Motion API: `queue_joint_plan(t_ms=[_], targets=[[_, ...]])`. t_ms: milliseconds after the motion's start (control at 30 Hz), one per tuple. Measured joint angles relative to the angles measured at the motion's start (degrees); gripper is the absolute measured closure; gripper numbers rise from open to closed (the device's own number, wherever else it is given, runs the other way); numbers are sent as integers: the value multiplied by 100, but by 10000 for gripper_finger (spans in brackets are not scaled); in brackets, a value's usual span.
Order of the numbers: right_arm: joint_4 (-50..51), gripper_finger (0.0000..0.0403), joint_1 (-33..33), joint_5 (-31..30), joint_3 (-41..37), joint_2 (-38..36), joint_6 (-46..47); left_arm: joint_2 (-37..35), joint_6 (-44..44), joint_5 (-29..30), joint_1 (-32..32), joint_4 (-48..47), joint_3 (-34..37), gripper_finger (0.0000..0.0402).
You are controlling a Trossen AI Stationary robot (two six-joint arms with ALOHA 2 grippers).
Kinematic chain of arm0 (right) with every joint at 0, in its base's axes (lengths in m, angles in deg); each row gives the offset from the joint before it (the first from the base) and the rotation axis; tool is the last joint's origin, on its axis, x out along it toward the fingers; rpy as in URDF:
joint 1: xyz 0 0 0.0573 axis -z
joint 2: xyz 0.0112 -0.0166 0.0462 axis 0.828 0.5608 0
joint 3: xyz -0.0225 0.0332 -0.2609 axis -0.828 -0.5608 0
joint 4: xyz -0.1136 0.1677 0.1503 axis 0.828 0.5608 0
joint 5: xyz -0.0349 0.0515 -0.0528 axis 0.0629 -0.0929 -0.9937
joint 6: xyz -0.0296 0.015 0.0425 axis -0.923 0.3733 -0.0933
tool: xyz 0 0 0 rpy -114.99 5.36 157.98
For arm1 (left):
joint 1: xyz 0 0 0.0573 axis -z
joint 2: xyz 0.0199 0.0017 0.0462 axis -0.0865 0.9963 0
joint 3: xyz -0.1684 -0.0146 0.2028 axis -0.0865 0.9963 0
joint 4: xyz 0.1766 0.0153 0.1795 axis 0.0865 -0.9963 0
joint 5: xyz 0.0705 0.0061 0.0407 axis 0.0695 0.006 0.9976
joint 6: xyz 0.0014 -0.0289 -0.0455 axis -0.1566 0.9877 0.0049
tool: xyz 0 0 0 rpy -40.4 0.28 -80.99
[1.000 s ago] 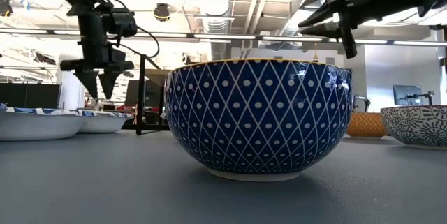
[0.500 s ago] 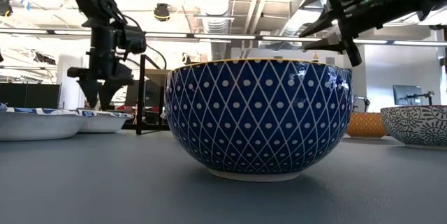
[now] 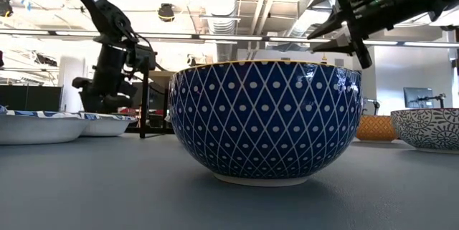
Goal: Place and stack bowls onto a shelf
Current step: Put the white bowl on the shelf
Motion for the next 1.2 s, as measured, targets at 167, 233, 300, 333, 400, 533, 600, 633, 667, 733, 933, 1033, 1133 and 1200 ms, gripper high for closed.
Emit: queue_joint_plan(t_ms=[167, 233, 300, 333, 400, 533, 600, 633, 667, 733, 933, 1033, 1133, 1200], targets=[[40, 235, -57, 2, 0, 0, -10, 139, -35, 94, 50, -42, 0, 230], [57, 235, -83, 2, 0, 0, -28, 140, -44, 107, 52, -77, -2, 253], [121, 235, -83, 4, 0, 0, -28, 140, -79, 107, 52, -96, -2, 278], [156, 235, -81, 3, 0, 0, -31, 139, -81, 107, 52, -111, -4, 291], [173, 235, -78, 4, 0, 0, -32, 138, -96, 105, 52, -137, -4, 316], [167, 235, -52, 4, 0, 0, -42, 138, -118, 82, 56, -175, -4, 353], [159, 235, -52, 4, 0, 0, -42, 140, -118, 78, 71, -189, -4, 365], [158, 235, -52, 4, 0, 0, -42, 140, -119, 79, 80, -203, -4, 370], [161, 235, -52, 4, 0, 0, -42, 140, -121, 79, 83, -219, -4, 374], [160, 235, -82, 4, 0, 0, -42, 140, -171, 77, 85, -246, -4, 379], [172, 235, -199, 4, 0, 0, -19, 144, -274, 62, 99, -348, -4, 381], [207, 235, -256, 2, 0, 0, 42, 149, -289, -18, 176, -770, -119, 381], [224, 235, -339, 2, 0, 0, 69, 129, -188, 72, 335, -1463, -355, 382], [225, 235, -397, 2, 0, -2, 139, 13, -193, 315, 453, -1828, -496, 382]])
